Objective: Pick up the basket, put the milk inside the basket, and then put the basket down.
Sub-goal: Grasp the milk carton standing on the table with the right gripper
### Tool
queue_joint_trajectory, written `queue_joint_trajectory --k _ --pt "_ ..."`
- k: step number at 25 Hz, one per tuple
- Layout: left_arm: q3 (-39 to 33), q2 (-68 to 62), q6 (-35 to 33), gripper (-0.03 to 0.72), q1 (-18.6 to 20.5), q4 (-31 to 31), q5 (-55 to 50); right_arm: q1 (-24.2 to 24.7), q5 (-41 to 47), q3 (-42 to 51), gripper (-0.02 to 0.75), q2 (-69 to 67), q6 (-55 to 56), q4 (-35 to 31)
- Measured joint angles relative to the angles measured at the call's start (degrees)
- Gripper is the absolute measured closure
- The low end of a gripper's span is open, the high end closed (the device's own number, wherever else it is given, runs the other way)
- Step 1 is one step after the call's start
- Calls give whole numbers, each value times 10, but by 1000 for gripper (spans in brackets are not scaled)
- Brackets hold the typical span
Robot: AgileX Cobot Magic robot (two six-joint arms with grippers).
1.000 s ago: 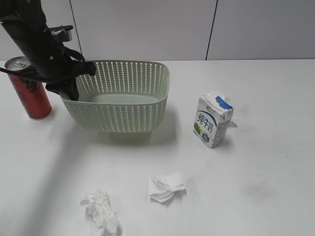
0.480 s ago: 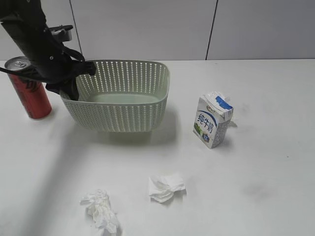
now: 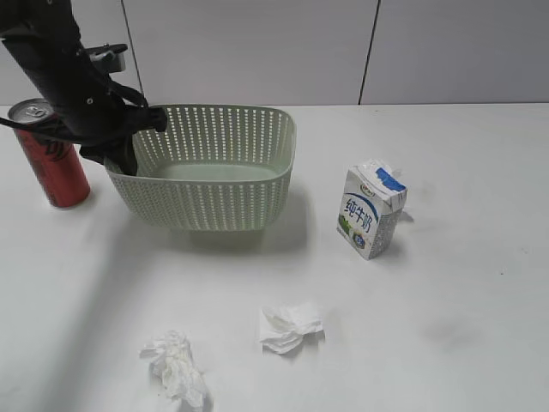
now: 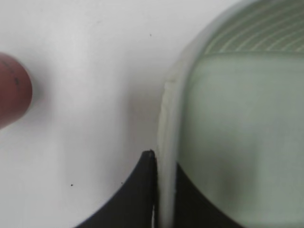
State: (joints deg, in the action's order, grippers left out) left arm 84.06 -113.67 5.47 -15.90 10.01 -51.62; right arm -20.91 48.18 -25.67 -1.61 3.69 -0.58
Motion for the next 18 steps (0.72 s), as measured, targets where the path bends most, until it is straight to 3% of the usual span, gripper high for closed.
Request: queue_joint_trajectory --k 8,18 --pt "0 0 0 685 0 0 0 0 -102 -37 145 -133 -5 1" --pt "0 0 0 685 0 0 0 0 -178 -179 131 -488 -60 -7"
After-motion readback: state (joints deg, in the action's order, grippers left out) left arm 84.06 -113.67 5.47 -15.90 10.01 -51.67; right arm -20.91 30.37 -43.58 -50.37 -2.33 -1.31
